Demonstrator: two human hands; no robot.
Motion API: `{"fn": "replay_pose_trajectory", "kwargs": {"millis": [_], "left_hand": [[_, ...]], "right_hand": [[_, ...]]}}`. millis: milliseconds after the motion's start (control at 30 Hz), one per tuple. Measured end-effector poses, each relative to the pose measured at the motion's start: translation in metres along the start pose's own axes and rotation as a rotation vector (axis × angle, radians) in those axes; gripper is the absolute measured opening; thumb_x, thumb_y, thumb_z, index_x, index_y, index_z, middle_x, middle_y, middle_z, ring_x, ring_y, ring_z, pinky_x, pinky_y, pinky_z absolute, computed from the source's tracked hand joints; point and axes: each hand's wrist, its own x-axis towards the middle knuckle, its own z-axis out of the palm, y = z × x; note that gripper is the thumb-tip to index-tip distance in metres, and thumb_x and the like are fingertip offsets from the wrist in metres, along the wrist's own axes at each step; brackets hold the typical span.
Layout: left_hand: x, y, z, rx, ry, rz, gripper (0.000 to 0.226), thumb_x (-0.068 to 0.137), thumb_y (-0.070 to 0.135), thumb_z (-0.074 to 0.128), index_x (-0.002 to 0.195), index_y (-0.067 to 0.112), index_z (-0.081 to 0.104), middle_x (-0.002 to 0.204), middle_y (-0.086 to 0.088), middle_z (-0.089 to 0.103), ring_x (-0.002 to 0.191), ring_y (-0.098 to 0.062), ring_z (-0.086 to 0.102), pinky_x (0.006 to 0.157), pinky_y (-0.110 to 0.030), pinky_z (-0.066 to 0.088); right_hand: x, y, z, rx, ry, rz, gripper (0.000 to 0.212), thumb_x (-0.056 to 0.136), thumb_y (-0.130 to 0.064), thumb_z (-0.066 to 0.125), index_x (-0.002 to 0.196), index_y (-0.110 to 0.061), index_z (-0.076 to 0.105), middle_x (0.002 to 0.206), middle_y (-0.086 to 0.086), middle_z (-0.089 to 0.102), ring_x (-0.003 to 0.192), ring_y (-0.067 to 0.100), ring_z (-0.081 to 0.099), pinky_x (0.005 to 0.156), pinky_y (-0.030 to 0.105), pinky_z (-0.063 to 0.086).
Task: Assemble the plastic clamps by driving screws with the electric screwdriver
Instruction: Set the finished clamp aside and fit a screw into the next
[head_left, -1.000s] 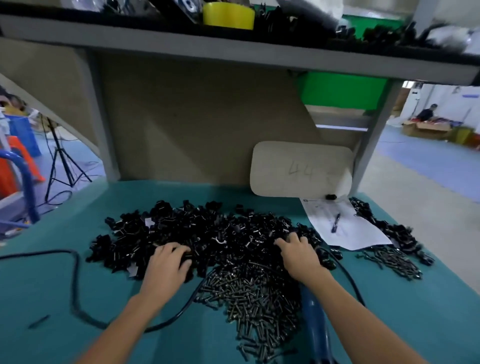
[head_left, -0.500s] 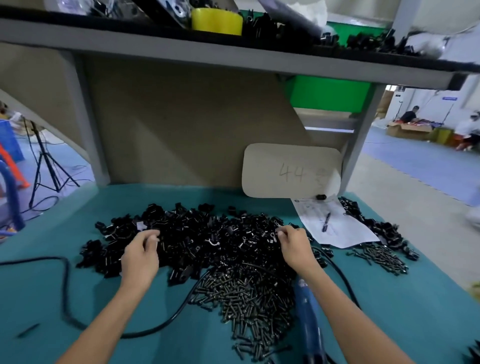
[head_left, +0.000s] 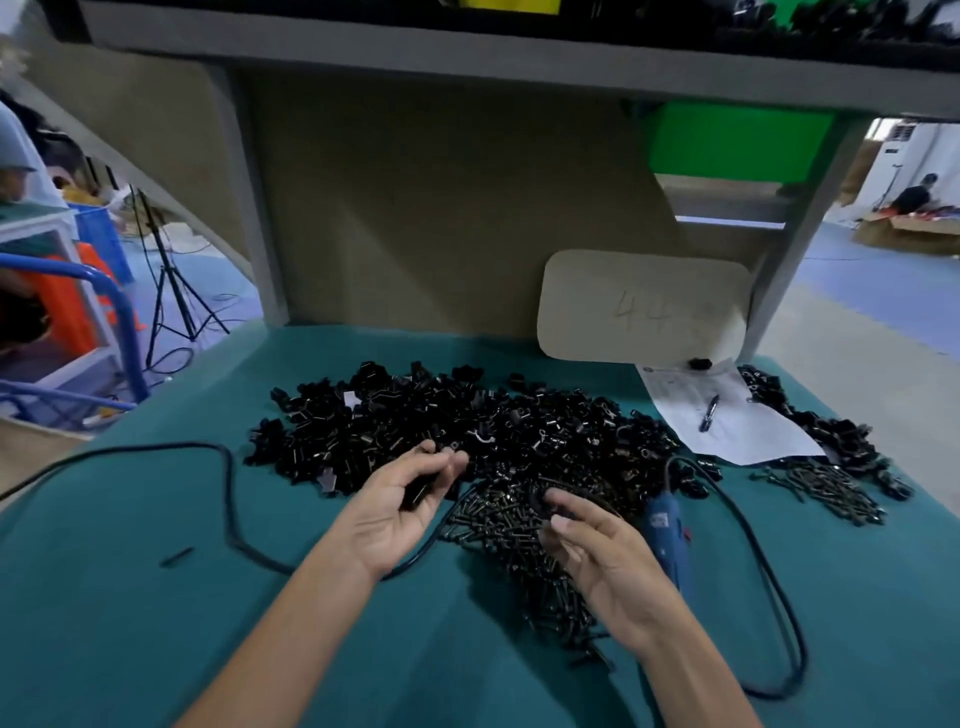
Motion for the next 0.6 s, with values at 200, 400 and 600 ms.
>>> {"fn": "replay_pose_trajectory", "kwargs": {"millis": [200,400,600], "left_hand": [[-0.011,-0.021,-0.015,0.299,-0.012,-0.046,0.023,0.102,0.018,0.056,0.117,0.002,0.051,0.120,-0.024,0.069,0.092,-0.028,0.072,0.074,-0.035,0.063],[-0.018,-0.052,-0.034,0.767,-0.003,0.070,0.024,0.101,0.018,0.060,0.125,0.020,0.063,0.098,-0.005,0.061,0.072,-0.010,0.059,0.065,-0.021,0.053],[-0.014,-0.072,-0.052,0.993,0.042,0.226,0.021,0.092,0.013,0.072,0.110,0.021,0.067,0.109,-0.002,0.071,0.086,-0.008,0.068,0.076,-0.021,0.055]], "right_hand": [[-0.016,0.012,0.004,0.008,-0.011,-0.033,0.030,0.084,-0.020,0.075,0.113,-0.011,0.076,0.094,0.010,0.072,0.082,0.022,0.070,0.073,0.031,0.061],[-0.024,0.032,0.007,0.133,-0.022,0.027,0.028,0.089,-0.018,0.068,0.115,-0.010,0.069,0.099,0.017,0.069,0.094,0.030,0.068,0.079,0.037,0.061],[-0.022,0.047,0.012,0.146,-0.026,-0.010,0.045,0.083,-0.010,0.072,0.127,-0.013,0.071,0.106,0.014,0.072,0.092,0.019,0.069,0.080,0.024,0.058]]}}
